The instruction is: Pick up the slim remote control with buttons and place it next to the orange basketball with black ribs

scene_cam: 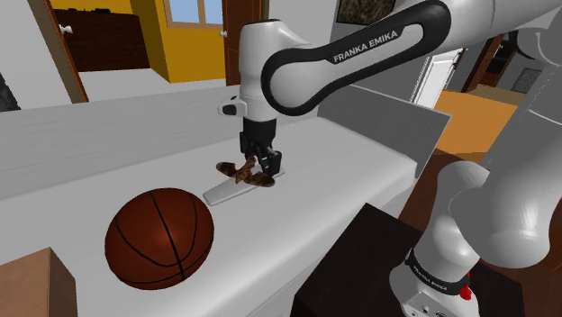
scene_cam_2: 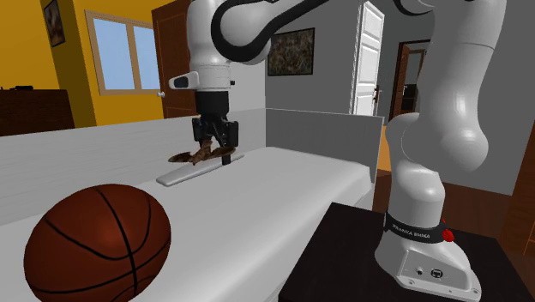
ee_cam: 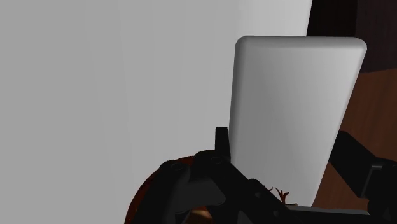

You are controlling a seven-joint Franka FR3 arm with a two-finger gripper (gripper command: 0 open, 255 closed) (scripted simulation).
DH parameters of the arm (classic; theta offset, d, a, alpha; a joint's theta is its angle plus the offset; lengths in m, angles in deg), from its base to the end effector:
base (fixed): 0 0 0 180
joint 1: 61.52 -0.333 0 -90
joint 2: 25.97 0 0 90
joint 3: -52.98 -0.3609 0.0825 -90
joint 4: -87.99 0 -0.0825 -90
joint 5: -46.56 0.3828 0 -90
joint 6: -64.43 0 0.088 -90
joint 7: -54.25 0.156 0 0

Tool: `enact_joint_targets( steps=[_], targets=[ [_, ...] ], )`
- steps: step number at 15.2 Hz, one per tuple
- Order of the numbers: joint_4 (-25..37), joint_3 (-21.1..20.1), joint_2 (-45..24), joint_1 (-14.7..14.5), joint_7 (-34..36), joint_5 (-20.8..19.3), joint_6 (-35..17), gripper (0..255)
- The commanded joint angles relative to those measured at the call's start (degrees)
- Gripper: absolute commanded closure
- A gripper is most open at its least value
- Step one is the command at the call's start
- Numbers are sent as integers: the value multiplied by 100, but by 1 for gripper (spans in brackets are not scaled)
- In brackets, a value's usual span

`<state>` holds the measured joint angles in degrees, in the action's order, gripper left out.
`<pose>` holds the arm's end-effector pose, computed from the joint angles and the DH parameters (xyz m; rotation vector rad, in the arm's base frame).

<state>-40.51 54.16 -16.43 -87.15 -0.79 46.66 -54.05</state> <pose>0.4398 0.1999 0.4327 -2.4107 -2.0035 0.0107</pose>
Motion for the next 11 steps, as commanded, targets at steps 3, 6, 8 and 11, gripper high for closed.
enact_joint_targets(
  steps=[3,6,8,11],
  targets=[
    [-200,4,-125,2,-7,3,-331,255],
    [-333,4,-230,2,-10,5,-568,255],
    [-415,5,-305,1,-12,8,-727,255],
    [-530,6,-429,1,-16,11,-965,255]
  ],
)
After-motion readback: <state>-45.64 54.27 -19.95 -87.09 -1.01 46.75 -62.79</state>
